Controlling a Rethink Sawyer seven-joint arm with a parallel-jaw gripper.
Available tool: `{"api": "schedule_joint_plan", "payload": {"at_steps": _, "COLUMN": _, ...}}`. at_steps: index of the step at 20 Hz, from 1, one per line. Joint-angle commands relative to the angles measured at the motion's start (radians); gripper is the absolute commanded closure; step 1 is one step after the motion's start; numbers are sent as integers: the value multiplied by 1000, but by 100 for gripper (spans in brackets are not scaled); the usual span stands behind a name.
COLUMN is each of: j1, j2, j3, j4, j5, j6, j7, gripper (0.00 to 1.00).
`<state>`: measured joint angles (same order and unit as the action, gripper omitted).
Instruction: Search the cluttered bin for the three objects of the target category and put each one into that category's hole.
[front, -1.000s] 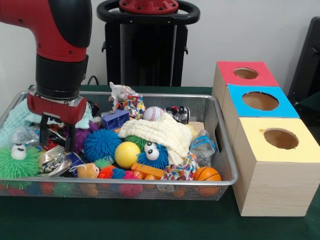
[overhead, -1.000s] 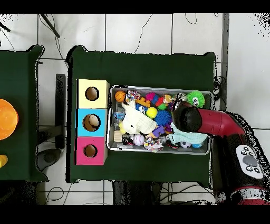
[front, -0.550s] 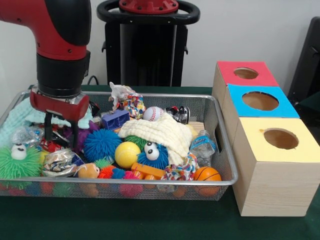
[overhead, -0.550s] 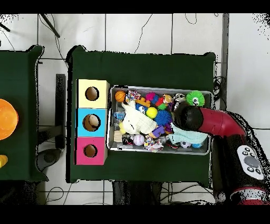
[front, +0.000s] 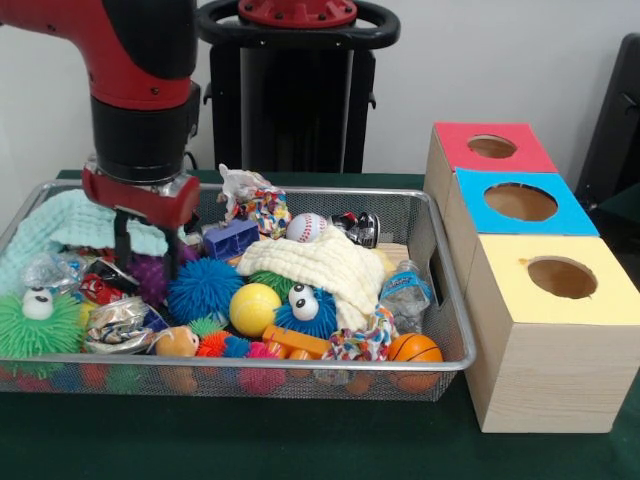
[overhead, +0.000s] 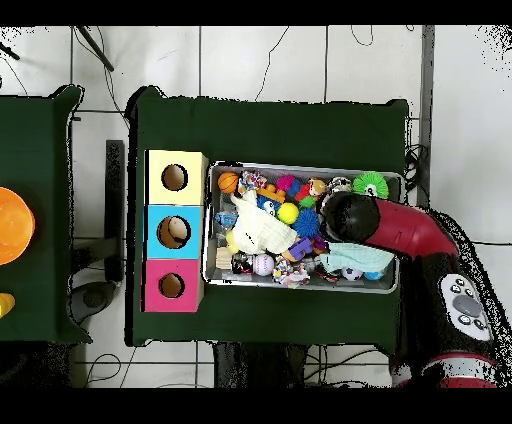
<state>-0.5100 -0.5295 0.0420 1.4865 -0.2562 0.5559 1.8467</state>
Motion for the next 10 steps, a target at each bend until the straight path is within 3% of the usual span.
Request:
{"api": "schedule_joint_plan", "payload": {"at_steps": 1, "j1": 99, "j2": 128, "j3": -12, "j4": 19, "j5": 51, "j6": 21, "j7": 218, "gripper": 0}}
{"api": "schedule_joint_plan", "payload": {"at_steps": 6, "j1": 95, "j2": 236, "j3": -2, "j4": 10, "j5": 123, "j6": -270, "j7": 326, "gripper": 0}}
{"api": "schedule_joint_plan", "payload": {"at_steps": 10, "j1": 125, "j2": 268, "j3": -16, "j4": 4, "j5": 161, "j6": -315, "j7": 317, "gripper": 0}}
